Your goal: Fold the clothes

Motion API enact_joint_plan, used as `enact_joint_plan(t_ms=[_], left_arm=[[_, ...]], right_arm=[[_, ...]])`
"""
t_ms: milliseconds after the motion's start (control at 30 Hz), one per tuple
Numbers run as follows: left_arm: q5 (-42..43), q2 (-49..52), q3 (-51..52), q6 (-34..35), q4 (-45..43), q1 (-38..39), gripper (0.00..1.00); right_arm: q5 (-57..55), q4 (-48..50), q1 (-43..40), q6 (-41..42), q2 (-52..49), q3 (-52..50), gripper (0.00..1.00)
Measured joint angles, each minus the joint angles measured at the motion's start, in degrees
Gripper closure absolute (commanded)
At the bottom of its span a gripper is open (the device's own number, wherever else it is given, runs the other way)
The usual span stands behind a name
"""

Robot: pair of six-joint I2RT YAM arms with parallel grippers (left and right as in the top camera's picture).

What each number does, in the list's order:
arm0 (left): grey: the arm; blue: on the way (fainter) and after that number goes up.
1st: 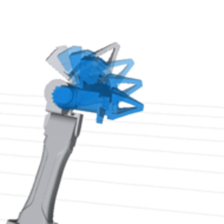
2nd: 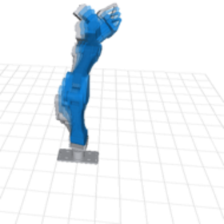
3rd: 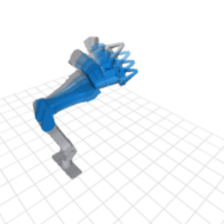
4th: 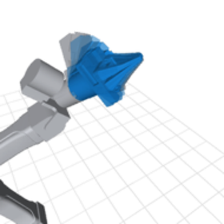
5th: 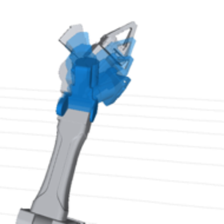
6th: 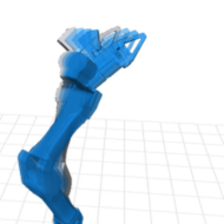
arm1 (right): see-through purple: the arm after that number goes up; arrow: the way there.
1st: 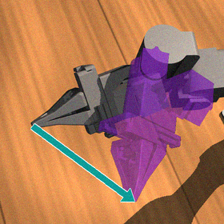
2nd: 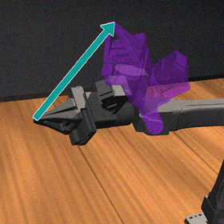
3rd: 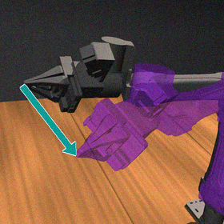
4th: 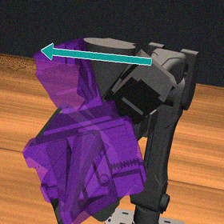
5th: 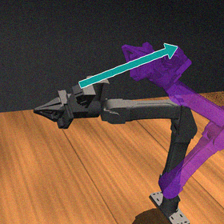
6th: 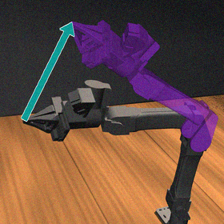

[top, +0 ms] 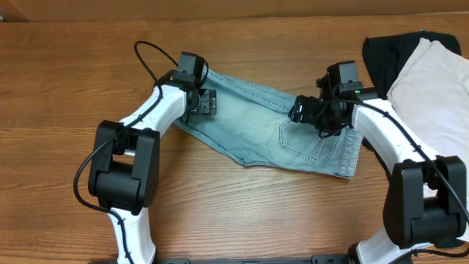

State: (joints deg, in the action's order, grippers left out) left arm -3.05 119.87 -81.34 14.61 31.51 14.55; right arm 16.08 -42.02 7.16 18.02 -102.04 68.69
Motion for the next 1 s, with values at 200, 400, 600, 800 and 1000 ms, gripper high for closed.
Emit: enact_joint_plan(t_ms=[200,400,600,800,1000], left_arm=[[0.2,0.0,-0.3,0.4,1.4,-0.3,0.05],[1.0,0.0,-0.8,0.5,3.5,-1.2,0.03],[1.1,0.0,-1.0,0.7,5.2,-1.7,0.03],[1.1,0.0,-1.4,3.0,8.1,-3.2,0.03],[1.1,-0.3,-1.6,5.3,13.2,-7.2,0.02]], right_arm=[[0.0,-0.6,0.0,0.0,0.0,0.0,0.04],[0.0,-1.3,0.0,0.0,0.0,0.0,0.03],[0.0,-1.7,0.0,0.0,0.0,0.0,0.02],[0.0,-2.5,0.0,-0.1,0.0,0.0,0.02],[0.0,-3.3,0.0,-1.2,0.0,0.0,0.02]])
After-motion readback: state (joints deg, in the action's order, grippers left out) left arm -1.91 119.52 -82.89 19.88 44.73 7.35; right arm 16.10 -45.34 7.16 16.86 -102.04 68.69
